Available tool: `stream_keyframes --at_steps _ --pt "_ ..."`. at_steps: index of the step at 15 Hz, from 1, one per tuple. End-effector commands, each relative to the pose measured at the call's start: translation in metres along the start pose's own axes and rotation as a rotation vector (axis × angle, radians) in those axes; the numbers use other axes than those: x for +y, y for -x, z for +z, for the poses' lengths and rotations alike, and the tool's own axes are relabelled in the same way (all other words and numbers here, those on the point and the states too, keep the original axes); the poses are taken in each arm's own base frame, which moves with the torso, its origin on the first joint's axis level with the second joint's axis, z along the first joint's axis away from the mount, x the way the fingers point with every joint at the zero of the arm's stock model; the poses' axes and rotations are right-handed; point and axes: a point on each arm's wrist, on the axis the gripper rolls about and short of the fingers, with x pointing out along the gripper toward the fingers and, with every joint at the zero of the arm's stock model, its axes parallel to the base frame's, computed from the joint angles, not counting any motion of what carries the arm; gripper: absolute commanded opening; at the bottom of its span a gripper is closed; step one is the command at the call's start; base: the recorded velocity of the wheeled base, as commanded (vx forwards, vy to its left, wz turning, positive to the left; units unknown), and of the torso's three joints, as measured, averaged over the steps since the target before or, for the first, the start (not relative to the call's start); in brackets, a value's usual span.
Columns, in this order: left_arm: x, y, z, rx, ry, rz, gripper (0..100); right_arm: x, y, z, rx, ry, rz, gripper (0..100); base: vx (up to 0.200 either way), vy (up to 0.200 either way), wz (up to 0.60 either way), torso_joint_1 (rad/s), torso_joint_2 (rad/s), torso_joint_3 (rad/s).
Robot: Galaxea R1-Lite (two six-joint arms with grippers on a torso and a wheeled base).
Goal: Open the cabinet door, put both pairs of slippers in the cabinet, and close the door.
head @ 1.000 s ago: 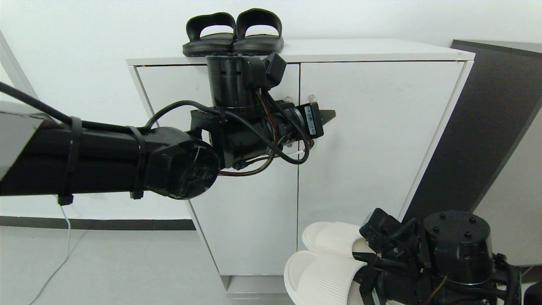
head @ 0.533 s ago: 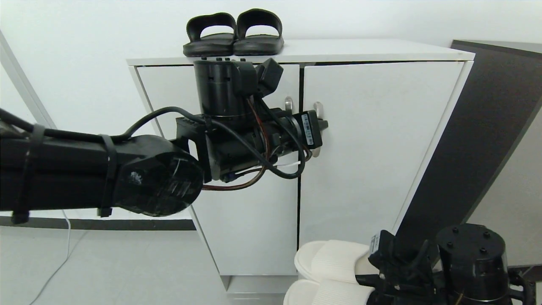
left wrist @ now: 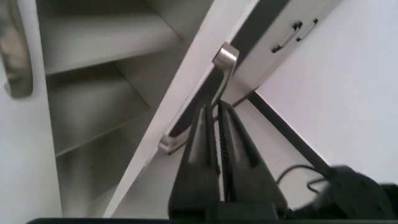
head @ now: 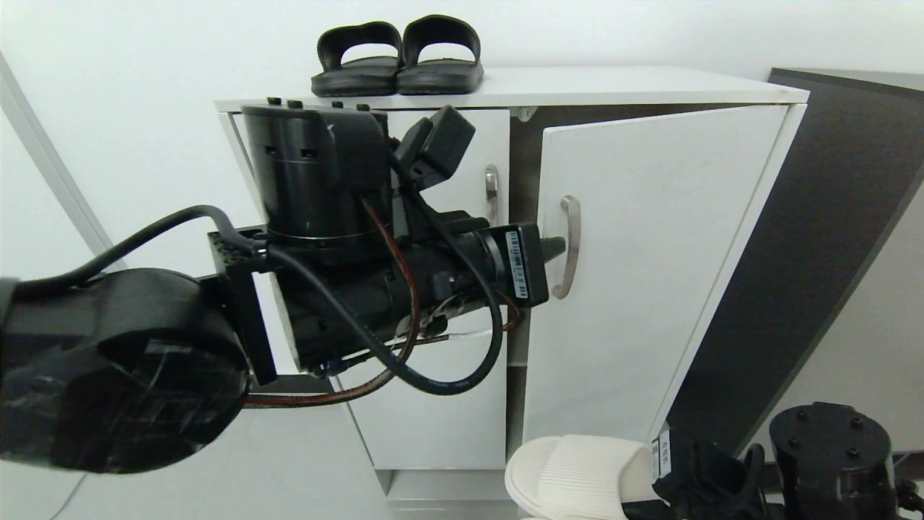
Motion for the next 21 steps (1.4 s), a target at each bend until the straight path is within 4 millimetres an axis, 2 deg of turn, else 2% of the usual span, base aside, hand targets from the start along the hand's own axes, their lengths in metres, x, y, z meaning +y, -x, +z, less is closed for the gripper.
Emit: stream_keyframes --at_steps 1,2,5,9,15,17,21 --pt "-0.005 0.021 0.006 -0.025 -0.004 -0.012 0 0.0 0.0 -0.001 0.002 -0.001 0.001 0 0.0 0.0 0.0 0.0 0.0 0.0" --pt "-0.005 0.026 0.008 -0.034 -0.003 -0.01 0 0.0 -0.001 0.0 0.002 0.002 0.004 0 0.0 0.0 0.0 0.0 0.0 0.0" --pt "0.009 0.024 0.014 -0.062 0.01 0.025 0 0.002 0.0 -0.001 0.005 0.005 0.01 0 0.0 0.0 0.0 0.0 0.0 0.0" --pt "0.024 -0.006 0.01 -0.096 0.042 0.037 0 0.013 0.001 -0.005 0.02 0.018 0.052 0 0.0 0.0 0.0 0.0 0.0 0.0" --pt "0.032 -0.042 0.015 -0.128 0.038 0.035 0 0.014 0.0 -0.007 0.029 0.017 0.058 0 0.0 0.0 0.0 0.0 0.0 0.0" --pt "0.034 -0.048 0.013 -0.141 0.037 0.035 0 0.015 0.0 -0.007 0.033 0.017 0.062 0 0.0 0.0 0.0 0.0 0.0 0.0" --pt "0.033 -0.05 0.009 -0.139 0.036 0.024 0 0.021 0.001 -0.011 0.046 0.021 0.087 0 -0.2 0.0 0.0 0.002 0.0 0.0"
